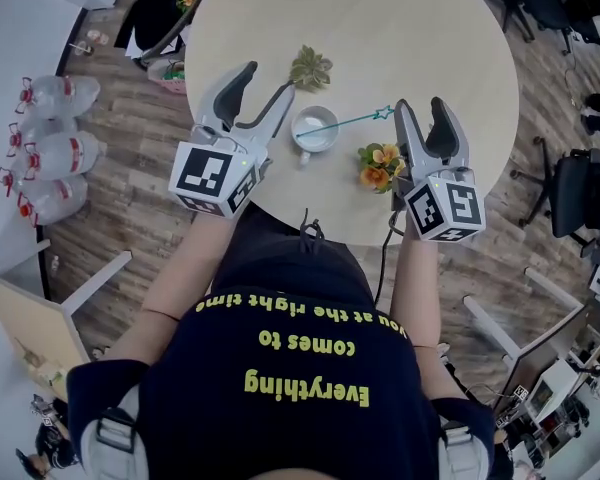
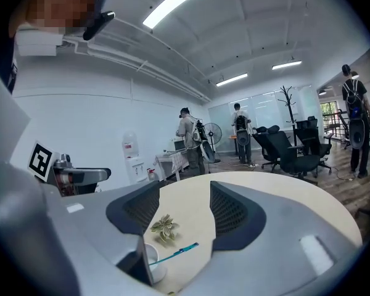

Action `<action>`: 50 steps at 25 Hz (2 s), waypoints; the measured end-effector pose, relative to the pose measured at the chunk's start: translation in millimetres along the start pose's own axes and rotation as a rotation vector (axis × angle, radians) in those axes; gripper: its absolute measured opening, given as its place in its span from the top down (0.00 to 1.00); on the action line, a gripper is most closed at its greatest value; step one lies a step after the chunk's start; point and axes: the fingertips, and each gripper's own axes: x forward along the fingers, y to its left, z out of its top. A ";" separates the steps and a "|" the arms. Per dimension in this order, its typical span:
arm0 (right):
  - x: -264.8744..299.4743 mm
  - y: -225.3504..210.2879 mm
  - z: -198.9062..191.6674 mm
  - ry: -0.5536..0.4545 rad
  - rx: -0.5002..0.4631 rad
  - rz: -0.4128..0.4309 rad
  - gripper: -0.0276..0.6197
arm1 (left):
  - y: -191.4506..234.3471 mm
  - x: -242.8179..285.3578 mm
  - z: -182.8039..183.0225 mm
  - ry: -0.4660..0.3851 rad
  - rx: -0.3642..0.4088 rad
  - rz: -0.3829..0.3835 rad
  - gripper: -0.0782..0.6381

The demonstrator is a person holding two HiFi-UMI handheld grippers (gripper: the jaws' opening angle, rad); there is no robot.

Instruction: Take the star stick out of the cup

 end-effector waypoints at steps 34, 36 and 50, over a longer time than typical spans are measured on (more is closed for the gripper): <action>48.4 -11.0 -105.2 0.308 0.121 0.001 0.58 | -1.2 9.9 -44.7 0.103 -0.044 -0.022 0.56; 49.4 -10.8 -107.6 0.319 0.127 0.001 0.58 | -0.5 10.6 -44.4 0.104 -0.043 -0.021 0.56; 55.7 -8.2 -119.3 0.367 0.138 0.021 0.59 | 3.4 10.8 -45.0 0.110 -0.043 -0.006 0.56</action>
